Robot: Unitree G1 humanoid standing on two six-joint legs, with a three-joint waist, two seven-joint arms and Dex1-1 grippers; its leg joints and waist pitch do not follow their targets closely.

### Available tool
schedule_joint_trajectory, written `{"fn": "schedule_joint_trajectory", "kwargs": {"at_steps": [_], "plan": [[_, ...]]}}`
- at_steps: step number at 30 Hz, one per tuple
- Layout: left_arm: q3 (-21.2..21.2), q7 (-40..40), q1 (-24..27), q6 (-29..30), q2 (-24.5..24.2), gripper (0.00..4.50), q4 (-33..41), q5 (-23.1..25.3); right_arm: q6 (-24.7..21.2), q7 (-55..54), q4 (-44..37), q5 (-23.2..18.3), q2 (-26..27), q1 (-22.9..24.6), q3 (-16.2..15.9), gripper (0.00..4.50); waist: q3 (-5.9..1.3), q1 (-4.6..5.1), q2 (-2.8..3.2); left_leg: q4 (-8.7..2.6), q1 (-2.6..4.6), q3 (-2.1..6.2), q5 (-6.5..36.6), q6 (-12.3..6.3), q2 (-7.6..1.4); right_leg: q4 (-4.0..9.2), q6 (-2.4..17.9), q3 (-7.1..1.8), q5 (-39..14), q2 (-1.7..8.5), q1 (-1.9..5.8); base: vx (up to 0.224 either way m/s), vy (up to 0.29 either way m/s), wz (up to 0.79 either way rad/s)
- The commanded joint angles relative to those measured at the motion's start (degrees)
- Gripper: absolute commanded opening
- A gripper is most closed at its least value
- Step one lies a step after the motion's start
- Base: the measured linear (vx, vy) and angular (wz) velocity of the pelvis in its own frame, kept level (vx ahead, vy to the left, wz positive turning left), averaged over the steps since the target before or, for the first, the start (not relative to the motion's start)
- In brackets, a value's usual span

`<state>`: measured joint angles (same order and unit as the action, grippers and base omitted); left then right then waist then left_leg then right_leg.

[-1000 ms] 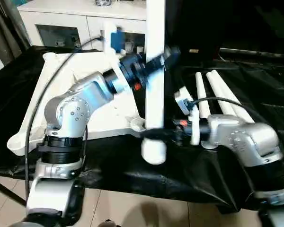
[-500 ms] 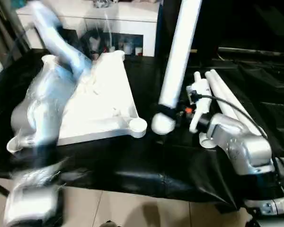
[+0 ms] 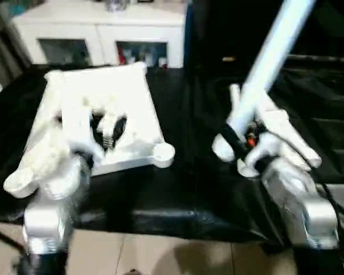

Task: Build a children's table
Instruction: Pick table leg

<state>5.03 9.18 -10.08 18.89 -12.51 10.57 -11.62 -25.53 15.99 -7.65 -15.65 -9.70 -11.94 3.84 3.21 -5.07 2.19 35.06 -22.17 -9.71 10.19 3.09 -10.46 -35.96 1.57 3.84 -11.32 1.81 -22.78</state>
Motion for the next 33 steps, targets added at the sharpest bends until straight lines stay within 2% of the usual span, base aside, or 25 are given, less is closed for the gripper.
{"fn": "schedule_joint_trajectory", "kwargs": {"at_steps": [1,2,3,6,7,10,11,12,13,14,15,16,17,18,19,21,22,23,26,28,29,30,31,32,33], "plan": [[-1.0,-0.9,0.8,-1.5,-0.3,3.24,2.7,2.2,2.0,-1.0,-0.1,2.6,-0.4,-0.7,-1.4,1.88,-3.44,0.09,-2.34,-4.07,0.60,1.10,12.8,-0.29,-2.11,6.91,0.2,-3.04,-27.3,5.63,2.26,0.000,0.000,0.00],[-1.0,-0.9,0.8,-1.5,-0.3,3.24,2.7,2.2,2.0,-1.0,-0.1,2.6,-0.4,-0.7,-1.4,1.88,-3.38,-0.08,-1.34,-4.24,0.64,1.40,13.0,0.07,-2.21,6.55,0.2,-2.98,-27.6,5.80,2.13,0.000,0.000,0.00],[-0.4,-1.0,1.8,-1.5,-0.3,3.24,4.2,2.3,5.8,-0.7,1.4,6.2,-1.4,-1.5,-4.2,1.88,-3.30,0.24,-3.02,-4.08,0.80,1.05,13.3,-0.24,-2.21,6.98,-0.3,-2.98,-28.3,5.64,1.79,0.000,0.000,0.00],[1.3,-2.0,1.8,-2.3,0.0,3.24,3.3,2.3,8.0,0.7,4.9,7.6,-0.8,-3.4,-6.8,1.88,-3.17,0.34,-1.05,-4.30,1.36,1.49,16.4,0.93,-2.31,6.79,0.3,-2.85,-28.8,5.75,1.53,0.000,0.000,0.00],[1.3,-2.1,1.5,-2.8,0.0,3.24,2.3,2.3,8.1,2.3,5.6,6.5,-0.2,-3.9,-7.4,1.88,-2.84,-0.06,-2.30,-5.82,-1.22,3.60,21.1,-0.90,-1.36,5.63,1.3,-0.48,-29.9,7.44,4.38,0.000,0.000,0.00],[1.0,-2.3,1.3,-2.8,0.7,3.24,1.8,2.0,8.3,4.8,5.3,4.8,0.5,-4.1,-8.3,1.88,-2.09,0.93,-1.97,-3.18,1.11,4.29,30.9,-1.30,-0.11,9.95,0.4,3.23,-50.0,10.50,5.64,0.013,0.015,0.22],[0.2,-1.8,1.7,-3.0,0.1,3.24,1.8,2.8,8.6,5.0,5.0,4.8,0.8,-3.8,-8.7,1.88,-1.75,1.13,-3.69,-2.03,1.35,3.85,30.2,-2.41,-0.23,11.53,0.7,5.17,-53.0,11.11,7.08,0.055,0.033,0.55],[-0.2,-1.3,2.0,-2.8,-0.3,3.24,1.9,3.2,9.0,4.9,5.2,5.0,1.2,-3.7,-8.9,1.88,-1.42,1.26,-2.03,-1.99,0.40,3.71,31.3,-2.28,-0.59,11.25,-0.3,7.18,-54.0,10.78,9.45,0.079,0.026,0.58],[-0.7,-1.2,2.3,-3.2,-0.9,3.24,1.3,4.3,9.6,4.6,6.3,5.4,1.6,-4.1,-9.0,1.88,-1.15,1.14,-2.85,-3.26,0.04,3.56,33.2,-2.19,-1.07,10.49,0.0,7.26,-52.2,9.92,10.01,0.131,0.034,0.93],[-1.1,-0.8,2.5,-3.4,-1.4,3.24,0.8,5.0,10.0,4.5,7.5,5.5,1.9,-4.6,-9.0,1.88,-1.23,1.03,-0.96,-6.87,-1.89,3.79,39.7,-0.36,-1.14,5.29,0.9,7.14,-44.9,6.53,12.20,0.101,0.015,0.63],[-1.2,-0.8,2.5,-3.4,-1.4,3.24,0.8,5.1,10.1,4.5,7.6,5.5,1.9,-4.7,-9.0,1.88,-1.68,1.15,-1.06,-9.22,-0.34,4.62,43.7,0.11,-0.34,0.89,2.4,5.51,-32.6,3.06,11.51,0.112,0.003,0.74],[-1.4,-0.7,2.4,-3.3,-1.4,3.24,0.6,5.2,10.5,5.2,8.5,5.2,1.9,-5.2,-9.1,1.88,-1.68,1.15,-1.06,-9.22,-0.34,4.62,43.7,0.11,-0.34,0.89,2.4,5.51,-32.6,3.06,11.51,0.060,-0.006,0.39],[-1.4,-0.6,2.3,-3.3,-1.4,3.24,0.6,5.2,10.5,5.3,8.6,5.2,1.9,-5.2,-9.1,1.88,-1.13,1.01,-2.91,-4.65,3.55,4.79,42.6,1.18,-0.02,7.61,7.0,2.96,-40.1,8.66,8.34,0.166,-0.017,0.85],[-1.5,-0.8,1.5,-2.9,-1.2,3.24,0.2,5.1,11.1,6.2,9.3,5.5,1.4,-5.8,-9.3,1.88,-0.40,0.43,-2.52,-0.79,3.93,4.23,38.2,-0.03,-0.05,11.05,7.7,2.39,-48.0,12.40,8.71,0.175,-0.002,0.91],[-1.6,-0.7,1.1,-2.6,-1.1,3.24,0.0,4.9,11.0,6.6,9.4,5.3,1.2,-5.9,-9.2,1.88,0.28,-0.62,-2.86,5.35,2.57,3.71,21.7,-5.20,-1.63,15.09,8.1,1.09,-55.8,17.78,11.90,0.260,0.058,1.11],[-2.5,0.4,0.0,-2.4,-1.4,3.24,-0.9,4.8,9.6,7.2,8.8,3.6,1.1,-5.3,-7.6,1.88,-0.32,-1.25,-1.25,-2.22,4.65,3.37,18.6,-1.30,-3.49,10.14,9.2,2.12,-40.0,7.86,12.57,0.171,0.085,0.50],[-2.8,0.6,-0.2,-2.4,-1.5,3.24,-1.0,4.8,9.5,7.2,8.8,3.7,1.0,-5.1,-7.5,1.88,-2.23,0.79,0.06,-6.81,12.78,8.48,30.8,-1.00,-7.51,-0.68,6.5,2.70,-22.7,2.18,5.52,0.103,0.042,0.15],[-3.1,1.1,-0.2,-2.5,-1.7,3.24,-1.1,4.9,9.7,7.0,8.9,4.1,0.9,-4.5,-7.6,1.88,-3.77,1.33,0.46,-6.16,14.92,10.39,31.9,-3.14,-8.00,-5.40,0.1,1.65,-13.1,1.93,1.72,0.233,0.079,0.23],[-3.1,1.7,0.0,-2.3,-1.7,3.24,-1.0,4.7,10.0,6.8,8.4,4.8,0.8,-3.5,-8.4,1.88,-3.88,1.99,0.11,-5.86,11.70,6.32,12.6,-12.09,-5.58,-8.12,-3.5,1.85,-1.6,2.14,-3.54,0.262,0.073,0.04],[-3.3,3.1,0.3,-2.5,-1.9,3.24,-0.8,3.9,9.6,6.6,7.6,4.8,0.7,-2.9,-8.5,1.88,-3.35,3.17,-2.32,-6.37,10.22,3.17,6.7,-14.03,-3.49,-3.89,0.3,0.62,8.1,3.72,-4.04,0.240,-0.016,-0.02],[-3.5,4.0,0.5,-2.6,-2.1,3.24,-0.7,3.6,9.7,6.3,7.4,4.7,0.8,-2.7,-8.3,1.88,-3.86,3.08,-4.93,-3.51,8.77,0.41,8.4,-13.07,1.74,1.24,3.9,-2.43,10.6,5.58,-1.13,0.254,-0.037,-0.02],[-3.5,4.8,0.6,-2.6,-2.2,3.24,-0.6,3.1,9.6,6.1,7.3,4.6,0.8,-2.6,-8.0,1.88,-3.61,2.10,-6.56,-1.53,5.86,-0.23,12.6,-11.23,4.28,3.34,3.6,-6.43,3.2,7.58,3.08,0.270,-0.110,0.11],[-3.6,5.6,0.7,-2.7,-2.4,3.24,-0.4,2.6,9.4,5.8,7.3,4.6,0.9,-2.6,-7.8,1.88,-4.60,0.48,-7.03,4.94,4.60,2.04,11.3,-7.93,6.50,6.54,9.9,-12.41,-7.9,12.93,6.29,0.134,-0.083,0.12],[-3.9,7.4,1.0,-2.9,-2.9,3.24,0.1,1.5,8.7,5.4,7.1,4.5,0.9,-2.6,-7.4,1.88,-5.20,0.08,-6.54,5.79,1.60,5.31,0.5,-4.15,4.44,3.43,17.5,-12.47,10.8,13.83,8.54,0.260,-0.092,0.12],[-4.0,8.1,1.2,-3.0,-3.0,3.24,0.4,1.0,8.5,5.5,7.0,4.4,0.9,-2.5,-7.4,1.88,-5.42,0.32,-6.60,5.66,0.62,6.03,-6.0,-2.47,4.19,1.27,18.2,-11.37,28.5,12.34,8.74,0.203,-0.042,0.01]]}}
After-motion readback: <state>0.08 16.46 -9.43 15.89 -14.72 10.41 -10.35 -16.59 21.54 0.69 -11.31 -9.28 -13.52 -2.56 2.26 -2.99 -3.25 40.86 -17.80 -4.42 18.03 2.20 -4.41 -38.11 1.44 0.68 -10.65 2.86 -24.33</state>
